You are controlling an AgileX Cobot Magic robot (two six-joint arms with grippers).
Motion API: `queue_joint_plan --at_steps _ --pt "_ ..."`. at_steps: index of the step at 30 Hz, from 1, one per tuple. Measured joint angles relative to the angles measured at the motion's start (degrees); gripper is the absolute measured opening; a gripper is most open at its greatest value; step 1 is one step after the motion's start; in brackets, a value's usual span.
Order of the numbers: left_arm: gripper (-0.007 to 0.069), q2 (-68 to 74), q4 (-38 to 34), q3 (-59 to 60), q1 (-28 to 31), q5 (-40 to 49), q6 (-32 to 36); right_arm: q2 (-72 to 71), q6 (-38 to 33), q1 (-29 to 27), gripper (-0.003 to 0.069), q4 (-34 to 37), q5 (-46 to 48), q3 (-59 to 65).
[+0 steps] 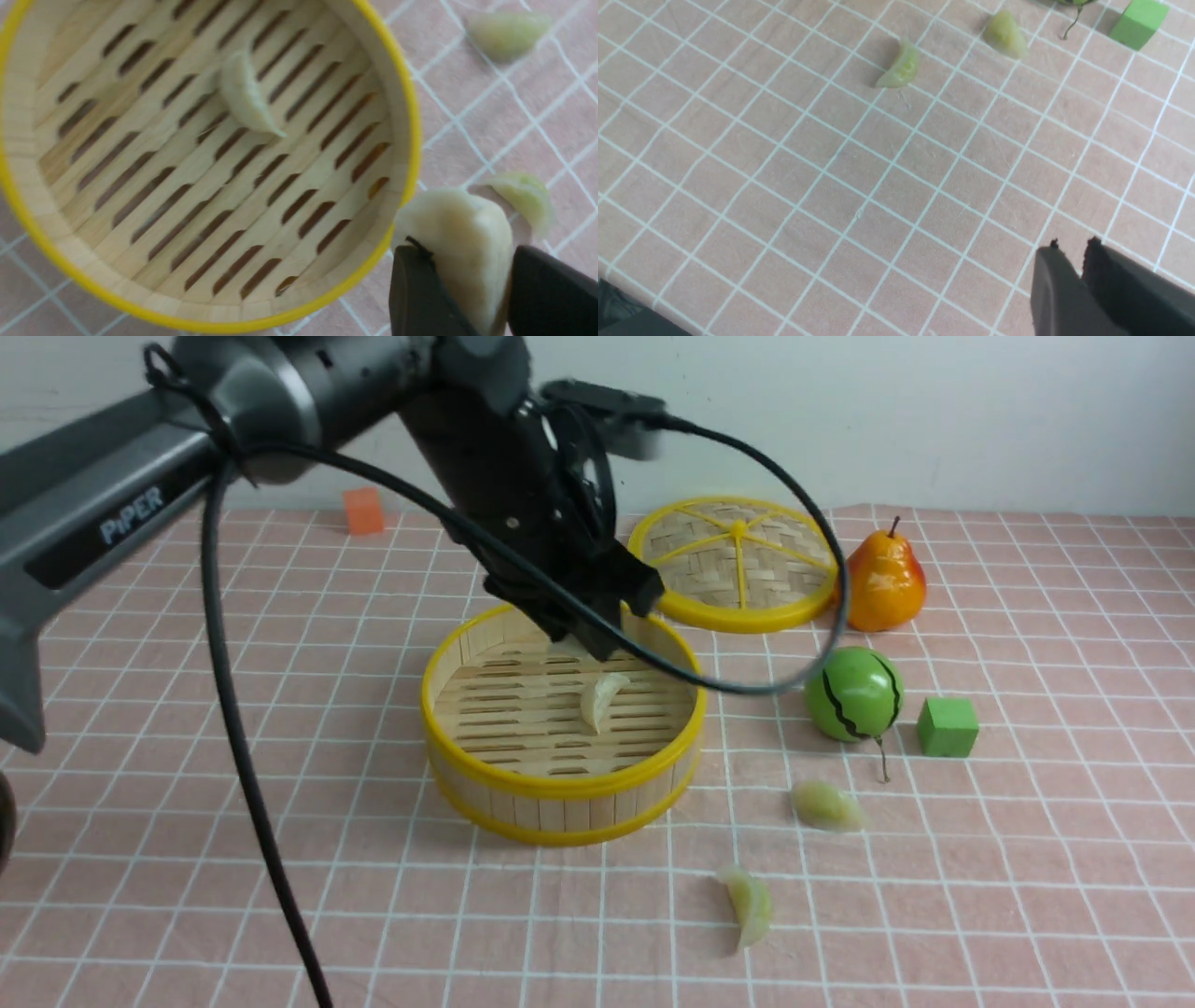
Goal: Put the dumplings into the steamer on the table with the pink tablecloth.
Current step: 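Place the dumpling into the bamboo steamer basket with the left gripper, then reach for and grasp a dumpling lying on the table beside the steamer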
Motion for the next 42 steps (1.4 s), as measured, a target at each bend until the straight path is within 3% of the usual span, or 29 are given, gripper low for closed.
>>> queue_joint_plan --at_steps 7,12,18,23,26,31,37,42 --pt "0.0238 7.8 0.7 -0.1 6.5 -4.9 -3.2 9.0 0.6 0.0 0.0105 4.5 0.3 0.0" --pt "0.0238 12.6 2.8 -0.1 6.8 -7.5 -3.8 14.5 0.6 0.0 0.0109 6.7 -0.1 0.1" --pt "0.0238 16.3 8.5 -0.1 6.8 -11.6 -10.5 22.7 0.6 0.0 0.012 6.9 -2.2 0.3" --pt "0.0265 16.8 9.3 -0.3 6.8 -11.7 -11.9 27.9 0.6 0.0 0.0146 6.9 -5.4 0.3" --pt "0.0334 16.9 8.0 -0.3 7.2 -12.1 -12.1 31.2 0.6 0.0 0.0187 6.7 -8.5 0.1" --pt "0.0404 15.1 4.0 -2.7 8.5 -8.6 -12.1 38.6 0.6 0.0 0.0347 5.0 -10.1 -5.7" --pt "0.0402 4.2 1.9 -7.1 9.1 -3.0 -12.2 47.4 0.6 0.0 0.0523 4.3 -14.4 -14.1" --pt "0.0337 -4.6 0.6 -7.4 9.1 0.7 -11.6 55.5 0.6 0.0 0.0573 5.1 -17.5 -18.6"
